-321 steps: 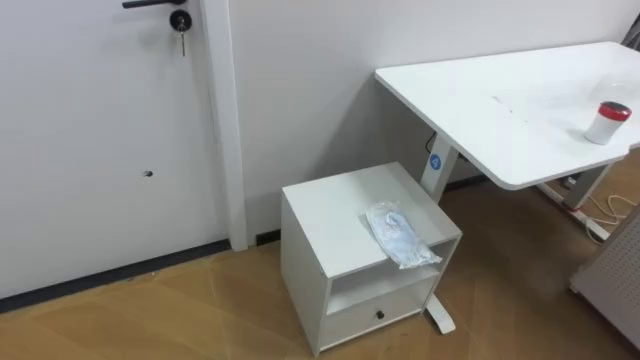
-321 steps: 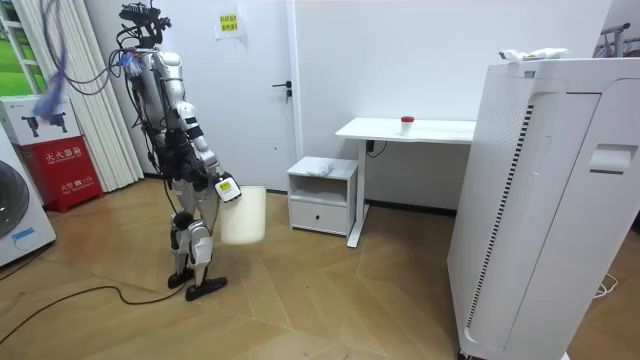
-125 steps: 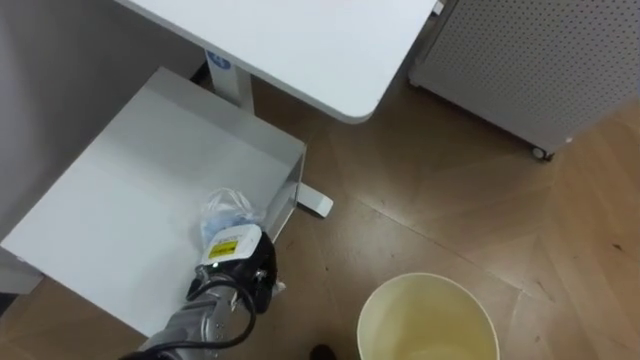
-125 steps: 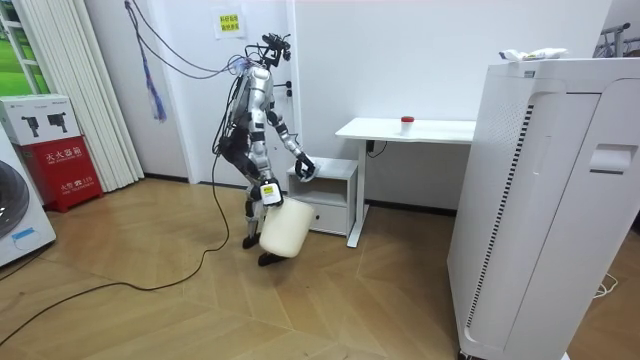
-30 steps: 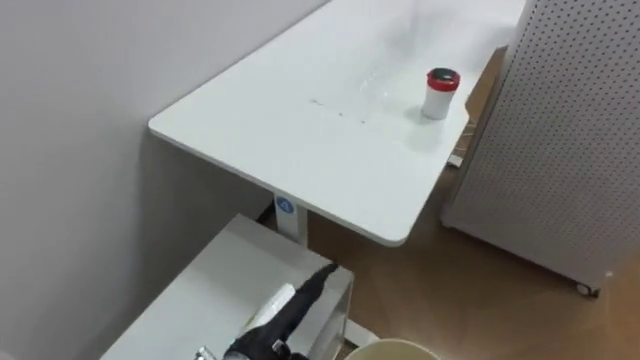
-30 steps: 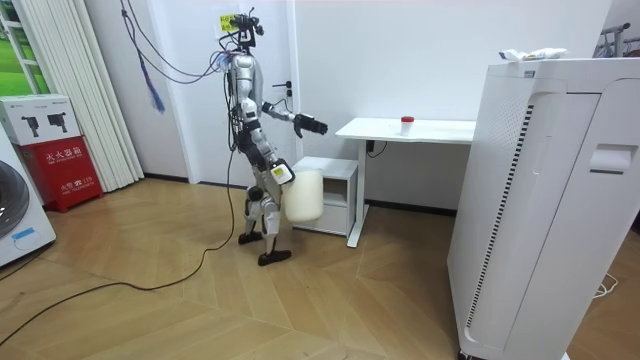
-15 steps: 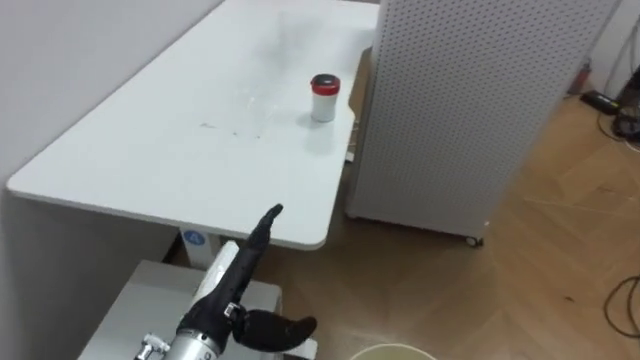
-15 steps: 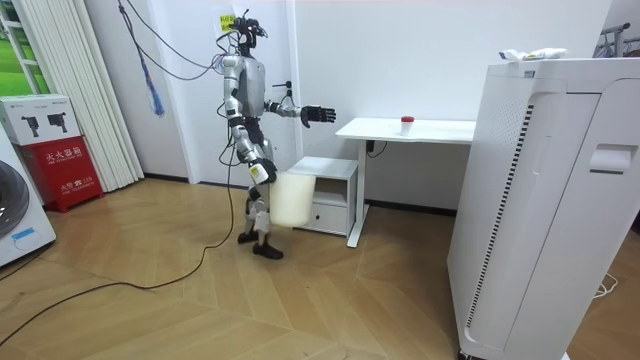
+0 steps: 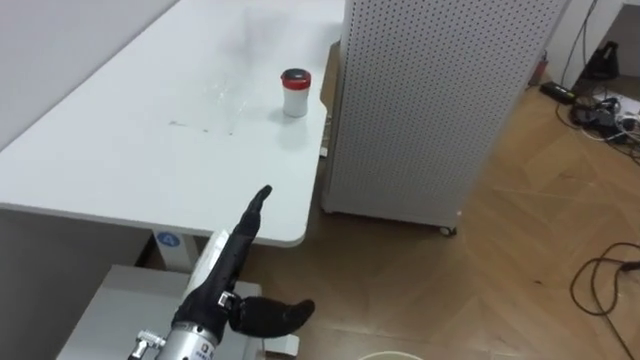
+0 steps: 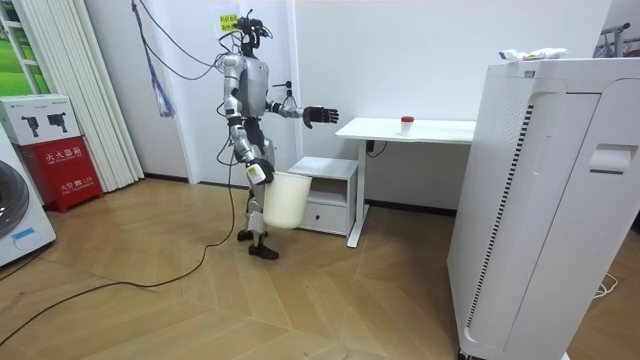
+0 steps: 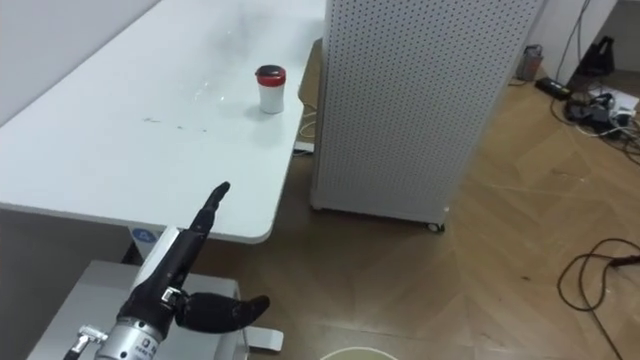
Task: Pick garbage
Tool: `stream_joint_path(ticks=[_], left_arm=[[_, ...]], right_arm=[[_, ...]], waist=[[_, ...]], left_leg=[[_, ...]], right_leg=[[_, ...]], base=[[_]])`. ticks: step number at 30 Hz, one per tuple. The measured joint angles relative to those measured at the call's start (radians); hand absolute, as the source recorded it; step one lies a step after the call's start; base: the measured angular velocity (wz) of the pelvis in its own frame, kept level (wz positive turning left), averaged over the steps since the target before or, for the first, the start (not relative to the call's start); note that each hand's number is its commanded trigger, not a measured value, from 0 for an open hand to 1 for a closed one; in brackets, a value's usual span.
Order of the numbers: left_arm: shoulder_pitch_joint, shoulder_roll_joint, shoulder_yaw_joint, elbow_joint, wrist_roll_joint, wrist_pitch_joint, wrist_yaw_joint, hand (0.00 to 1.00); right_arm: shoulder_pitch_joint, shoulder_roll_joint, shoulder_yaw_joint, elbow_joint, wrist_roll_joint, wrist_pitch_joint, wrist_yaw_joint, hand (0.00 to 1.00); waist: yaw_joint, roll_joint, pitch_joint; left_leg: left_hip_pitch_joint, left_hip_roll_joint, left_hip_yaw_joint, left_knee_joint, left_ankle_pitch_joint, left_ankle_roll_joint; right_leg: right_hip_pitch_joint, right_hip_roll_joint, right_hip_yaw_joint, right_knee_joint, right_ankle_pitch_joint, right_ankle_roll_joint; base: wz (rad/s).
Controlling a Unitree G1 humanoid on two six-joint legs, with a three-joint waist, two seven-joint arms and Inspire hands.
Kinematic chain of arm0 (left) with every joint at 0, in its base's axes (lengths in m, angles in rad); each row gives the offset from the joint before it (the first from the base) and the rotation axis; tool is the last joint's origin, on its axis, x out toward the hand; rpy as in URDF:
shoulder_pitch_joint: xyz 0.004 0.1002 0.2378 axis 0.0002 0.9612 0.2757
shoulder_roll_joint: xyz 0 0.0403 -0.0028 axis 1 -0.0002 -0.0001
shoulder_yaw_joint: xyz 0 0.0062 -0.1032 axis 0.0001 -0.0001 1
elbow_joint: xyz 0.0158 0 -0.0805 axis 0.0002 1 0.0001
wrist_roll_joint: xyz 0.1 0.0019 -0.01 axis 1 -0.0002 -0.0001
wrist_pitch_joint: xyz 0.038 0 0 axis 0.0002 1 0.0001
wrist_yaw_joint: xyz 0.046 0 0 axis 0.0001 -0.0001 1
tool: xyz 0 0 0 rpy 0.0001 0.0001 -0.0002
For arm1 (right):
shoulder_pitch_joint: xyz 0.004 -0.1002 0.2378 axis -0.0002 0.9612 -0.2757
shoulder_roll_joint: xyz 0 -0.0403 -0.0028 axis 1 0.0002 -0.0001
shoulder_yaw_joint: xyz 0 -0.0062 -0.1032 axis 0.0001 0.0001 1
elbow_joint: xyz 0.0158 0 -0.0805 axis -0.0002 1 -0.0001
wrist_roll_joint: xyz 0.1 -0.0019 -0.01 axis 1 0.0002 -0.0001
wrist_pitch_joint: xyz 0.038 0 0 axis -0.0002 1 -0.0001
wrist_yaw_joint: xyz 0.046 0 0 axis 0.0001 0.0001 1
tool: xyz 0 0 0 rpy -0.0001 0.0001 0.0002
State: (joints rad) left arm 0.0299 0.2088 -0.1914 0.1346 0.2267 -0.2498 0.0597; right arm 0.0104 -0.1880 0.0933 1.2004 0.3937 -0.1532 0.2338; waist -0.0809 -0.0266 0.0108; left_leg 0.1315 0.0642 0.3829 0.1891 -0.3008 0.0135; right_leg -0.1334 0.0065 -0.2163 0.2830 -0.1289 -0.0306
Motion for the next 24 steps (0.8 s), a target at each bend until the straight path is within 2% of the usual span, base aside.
stream_joint_path(ticks=[5,7,9,10,12,13,14,15,16,17,18,19,20,21,22,23,24], left_arm=[[0.0,0.0,0.001,-0.057,0.0,0.0,0.03,0.0],[0.0,-0.001,0.001,-0.058,0.0,0.0,0.047,0.0],[0.004,-0.001,0.0,-0.058,0.003,0.0,0.062,0.0],[0.005,-0.001,0.002,-0.058,0.001,0.0,0.069,0.0],[0.02,0.003,0.022,-0.057,0.001,0.0,0.091,0.0],[0.022,0.003,0.031,-0.055,0.001,0.0,0.092,0.0],[0.022,0.005,0.04,-0.049,-0.001,0.0,0.097,0.0],[0.018,0.004,0.04,-0.04,-0.008,0.0,0.106,0.0],[0.015,0.003,0.038,-0.036,-0.015,0.0,0.109,0.0],[0.015,0.002,0.031,-0.032,-0.02,0.0,0.124,0.0],[0.018,-0.006,0.03,-0.031,-0.018,-0.001,0.13,0.0],[0.019,-0.01,0.032,-0.03,-0.017,-0.002,0.13,0.0],[0.026,-0.012,0.041,-0.03,-0.02,-0.002,0.13,0.0],[0.03,-0.014,0.056,-0.03,-0.018,-0.002,0.133,0.0],[0.032,-0.015,0.059,-0.03,-0.018,-0.002,0.138,0.0],[0.038,-0.009,0.065,-0.03,-0.019,-0.002,0.15,0.0],[0.03,-0.008,0.077,-0.032,-0.021,-0.003,0.153,0.0]], right_arm=[[0.003,0.0,0.001,0.001,-0.019,0.0,0.015,1.0],[0.003,0.0,0.003,0.003,-0.017,0.0,0.019,1.0],[0.012,-0.001,0.003,0.01,-0.013,0.001,0.019,1.0],[0.015,-0.001,0.003,0.01,-0.013,0.002,0.019,1.0],[0.019,-0.002,0.001,0.007,-0.015,0.003,0.027,1.0],[0.02,-0.003,0.002,0.007,-0.015,0.003,0.03,1.0],[0.022,-0.004,0.003,0.008,-0.015,0.005,0.033,1.0],[0.022,-0.005,0.002,0.009,-0.014,0.013,0.026,1.0],[0.021,-0.007,0.002,0.011,-0.014,0.018,0.02,1.0],[0.02,-0.007,0.002,0.025,-0.014,0.025,0.011,1.0],[0.019,-0.009,-0.003,0.041,-0.013,0.028,0.006,1.0],[0.019,-0.011,-0.009,0.044,-0.013,0.035,0.002,1.0],[0.02,-0.011,-0.015,0.043,-0.014,0.049,-0.006,1.0],[0.021,0.0,-0.019,0.036,-0.013,0.059,-0.011,1.0],[0.024,0.0,-0.019,0.033,-0.012,0.059,-0.011,1.0],[0.033,-0.008,-0.018,0.024,-0.012,0.055,-0.012,1.0],[0.024,-0.011,-0.008,0.006,-0.016,0.045,-0.014,1.0]], waist=[[-0.012,0.006,-0.0022],[-0.025,0.008,-0.0013],[-0.025,0.007,-0.0014],[-0.024,0.006,-0.0014],[-0.004,0.008,-0.0015],[0.004,0.009,-0.0008],[0.008,-0.003,0.0071],[0.009,-0.003,0.0058],[0.012,-0.004,0.0066],[0.028,-0.015,0.0119],[0.052,-0.011,0.0091],[0.06,-0.008,0.008],[0.064,0.001,-0.0033],[0.059,-0.014,-0.0189],[0.06,-0.013,-0.0184],[0.066,-0.023,-0.0236],[0.071,-0.026,-0.0059]], left_leg=[[0.006,0.016,0.023,0.004,0.002,-0.003],[0.009,0.021,0.034,0.032,0.002,-0.004],[0.008,0.033,0.056,0.115,0.003,-0.006],[0.003,0.036,0.06,0.144,0.005,-0.009],[-0.029,0.052,0.065,0.297,0.014,-0.024],[-0.054,0.06,0.047,0.355,0.023,-0.036],[-0.108,0.061,-0.032,0.451,0.033,-0.037],[-0.158,0.042,-0.104,0.436,0.002,-0.017],[-0.186,0.039,-0.126,0.416,-0.008,-0.017],[-0.242,0.028,-0.164,0.358,-0.007,-0.019],[-0.303,0.024,-0.213,0.271,0.01,-0.033],[-0.334,0.026,-0.234,0.247,0.059,-0.032],[-0.354,0.028,-0.24,0.227,0.13,-0.01],[-0.336,0.022,-0.198,0.196,0.14,0.0],[-0.322,0.026,-0.173,0.185,0.144,0.004],[-0.308,0.027,-0.152,0.199,0.145,0.005],[-0.362,0.028,-0.136,0.312,0.132,0.01]], right_leg=[[0.031,0.031,0.017,-0.066,0.03,-0.003],[0.045,0.027,0.029,-0.068,0.031,-0.004],[0.077,0.029,0.05,-0.078,0.03,-0.005],[0.083,0.033,0.049,-0.079,0.028,-0.008],[0.1,0.031,0.025,-0.078,0.017,-0.024],[0.104,0.025,0.041,-0.076,0.015,-0.027],[0.111,0.02,0.069,-0.073,0.008,-0.031],[0.113,0.017,0.092,-0.07,0.004,-0.03],[0.112,0.014,0.103,-0.066,0.0,-0.029],[0.106,0.01,0.137,-0.046,-0.015,-0.025],[0.09,0.012,0.163,-0.018,-0.043,-0.027],[0.079,0.01,0.168,0.005,-0.057,-0.024],[0.07,0.013,0.184,0.063,-0.088,-0.006],[0.055,-0.003,0.162,0.111,-0.112,-0.002],[0.059,-0.007,0.129,0.131,-0.114,-0.002],[0.088,-0.01,0.066,0.112,-0.117,-0.011],[0.118,-0.021,0.071,0.067,-0.131,-0.028]], base=[[-0.12],[-0.17],[-0.34],[-0.51],[-0.82],[-0.79],[-0.48],[-0.32],[-0.37],[-0.59],[-0.67],[-0.58],[-0.21],[-0.12],[-0.13],[-0.25],[-0.13]])
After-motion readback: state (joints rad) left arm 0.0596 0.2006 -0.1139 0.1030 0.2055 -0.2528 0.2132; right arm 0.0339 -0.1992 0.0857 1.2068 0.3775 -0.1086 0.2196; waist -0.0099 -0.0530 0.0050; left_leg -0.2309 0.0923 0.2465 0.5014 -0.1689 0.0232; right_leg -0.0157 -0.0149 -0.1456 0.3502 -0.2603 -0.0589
